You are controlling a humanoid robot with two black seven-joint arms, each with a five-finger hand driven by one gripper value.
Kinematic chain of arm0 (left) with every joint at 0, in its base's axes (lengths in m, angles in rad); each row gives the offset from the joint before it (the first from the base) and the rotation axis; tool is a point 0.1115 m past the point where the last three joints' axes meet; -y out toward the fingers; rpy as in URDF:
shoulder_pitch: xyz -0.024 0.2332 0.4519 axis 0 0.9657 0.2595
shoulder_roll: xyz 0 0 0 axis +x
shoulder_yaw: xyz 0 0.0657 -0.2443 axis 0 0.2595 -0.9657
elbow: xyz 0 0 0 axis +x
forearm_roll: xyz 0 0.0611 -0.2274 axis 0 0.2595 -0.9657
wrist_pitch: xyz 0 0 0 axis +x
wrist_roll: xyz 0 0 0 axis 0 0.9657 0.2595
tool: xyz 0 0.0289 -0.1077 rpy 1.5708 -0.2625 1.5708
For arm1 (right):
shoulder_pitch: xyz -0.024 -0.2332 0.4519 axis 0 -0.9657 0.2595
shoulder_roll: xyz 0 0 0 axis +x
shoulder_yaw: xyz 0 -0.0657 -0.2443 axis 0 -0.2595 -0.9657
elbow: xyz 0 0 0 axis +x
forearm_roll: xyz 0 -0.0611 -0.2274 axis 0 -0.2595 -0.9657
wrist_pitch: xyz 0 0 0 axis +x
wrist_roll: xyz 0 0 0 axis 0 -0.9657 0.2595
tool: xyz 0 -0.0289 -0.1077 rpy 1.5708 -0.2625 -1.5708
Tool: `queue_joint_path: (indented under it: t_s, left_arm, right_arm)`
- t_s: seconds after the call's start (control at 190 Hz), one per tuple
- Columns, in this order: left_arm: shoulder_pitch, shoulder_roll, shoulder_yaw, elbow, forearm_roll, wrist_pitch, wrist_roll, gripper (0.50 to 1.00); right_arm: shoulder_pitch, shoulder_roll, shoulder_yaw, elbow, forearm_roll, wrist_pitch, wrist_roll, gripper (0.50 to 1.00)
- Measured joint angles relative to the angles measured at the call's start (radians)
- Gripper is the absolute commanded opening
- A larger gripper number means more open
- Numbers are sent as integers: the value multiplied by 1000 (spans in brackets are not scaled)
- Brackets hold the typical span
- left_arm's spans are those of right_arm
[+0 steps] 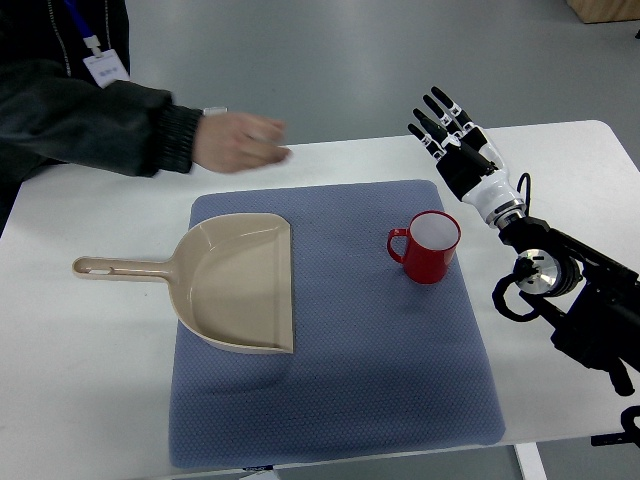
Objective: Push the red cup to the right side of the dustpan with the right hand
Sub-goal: 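Lower the right hand and turn it palm-down toward the red mug, then move the right hand to the red mug and cup its side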
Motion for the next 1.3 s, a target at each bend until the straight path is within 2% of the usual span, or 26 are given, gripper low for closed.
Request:
queue_joint_path:
  t_s: [0.337, 0.516, 0.706, 0.969, 1.127, 1.301]
  left_arm:
    - [-2, 0, 0, -1, -1, 0, 0, 1000]
    - [-3, 0, 0, -2, -2, 0, 0, 1000]
    - [-4, 0, 0, -2, -2, 0, 0, 1000]
    - [-6, 0, 0, -5, 4, 0, 3, 1000]
    - [-6, 0, 0, -5, 5, -1, 3, 1000]
    - [-6, 0, 0, -5, 6, -1, 3, 1000]
  right_arm:
    - [2, -2, -1, 0, -35, 18, 0, 934]
    - [4, -37, -10, 9, -180, 106, 0, 934]
    - [4, -161, -15, 31, -439, 212, 11, 934]
    - [-11, -311, -15, 59, -641, 223, 69, 934]
    - [-46, -338, -19, 76, -703, 223, 110, 934]
    - [-87, -340, -20, 100, -750, 223, 118, 934]
